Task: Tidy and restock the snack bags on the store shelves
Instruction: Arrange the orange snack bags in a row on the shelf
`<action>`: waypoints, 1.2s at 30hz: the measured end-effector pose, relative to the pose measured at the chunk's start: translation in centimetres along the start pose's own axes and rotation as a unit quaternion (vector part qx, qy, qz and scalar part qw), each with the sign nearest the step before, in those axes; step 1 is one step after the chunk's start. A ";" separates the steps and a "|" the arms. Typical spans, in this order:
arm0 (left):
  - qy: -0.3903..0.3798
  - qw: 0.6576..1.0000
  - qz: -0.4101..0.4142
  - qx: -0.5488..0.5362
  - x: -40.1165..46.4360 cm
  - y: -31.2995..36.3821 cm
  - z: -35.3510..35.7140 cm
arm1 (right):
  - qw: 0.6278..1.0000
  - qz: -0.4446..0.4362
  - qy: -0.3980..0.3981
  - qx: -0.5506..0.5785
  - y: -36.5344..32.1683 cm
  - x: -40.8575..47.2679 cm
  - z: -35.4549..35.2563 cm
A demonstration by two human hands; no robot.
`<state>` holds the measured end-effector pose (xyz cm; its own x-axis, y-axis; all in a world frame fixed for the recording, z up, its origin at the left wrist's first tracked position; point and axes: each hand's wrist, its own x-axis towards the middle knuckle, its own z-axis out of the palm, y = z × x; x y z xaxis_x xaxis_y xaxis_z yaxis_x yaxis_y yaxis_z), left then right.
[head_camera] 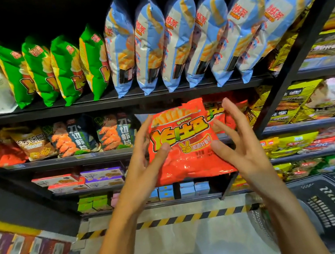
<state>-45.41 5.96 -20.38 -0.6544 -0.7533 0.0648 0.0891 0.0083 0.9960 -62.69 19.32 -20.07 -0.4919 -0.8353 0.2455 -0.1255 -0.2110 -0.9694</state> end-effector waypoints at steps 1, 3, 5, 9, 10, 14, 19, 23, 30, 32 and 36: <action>0.011 1.000 -0.005 -0.001 0.1 0.0 0.0 | 0.999 -0.015 -0.042 -0.010 -0.2 -0.4 -0.3; 0.031 0.999 -0.033 -0.018 0.0 0.1 0.0 | 0.991 -0.022 -0.124 -0.036 -0.5 -1.0 -0.9; 0.038 0.997 -0.056 -0.034 0.0 0.5 0.1 | 0.985 -0.023 -0.155 -0.069 -0.4 -1.6 -1.2; -0.006 0.999 -0.048 -0.016 -0.6 1.4 0.3 | 0.997 -0.045 -0.030 -0.060 -0.3 -1.7 -0.5; -0.033 0.999 -0.031 0.008 -1.0 1.6 0.2 | 0.997 -0.047 0.013 -0.054 -0.4 -1.6 -0.5; -0.098 0.992 0.017 0.072 -1.9 2.5 0.5 | 0.991 -0.045 0.119 -0.030 -0.3 -1.5 -0.6; -0.074 0.978 0.071 0.182 -2.1 1.7 1.4 | 0.986 -0.022 0.165 0.010 -0.8 -1.6 0.5; -0.013 0.970 0.098 0.221 -2.4 1.0 2.2 | 0.985 -0.009 0.168 0.027 -1.0 -1.7 0.7; 0.050 0.978 0.107 0.174 -2.3 0.7 2.2 | 0.993 0.017 0.093 0.071 -2.1 -2.2 0.6; 0.062 0.982 0.107 0.144 -2.4 0.8 2.2 | 0.995 0.006 0.071 0.067 -2.2 -2.4 0.6; 0.096 0.987 0.095 0.092 -2.5 0.4 1.9 | 0.998 -0.033 0.037 0.046 -2.1 -2.9 0.8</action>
<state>-45.20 9.07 -20.01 -0.4835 -0.8368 0.2568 0.0483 0.2674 0.9624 -60.27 21.77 -18.78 -0.5479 -0.7794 0.3040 -0.0808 -0.3124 -0.9465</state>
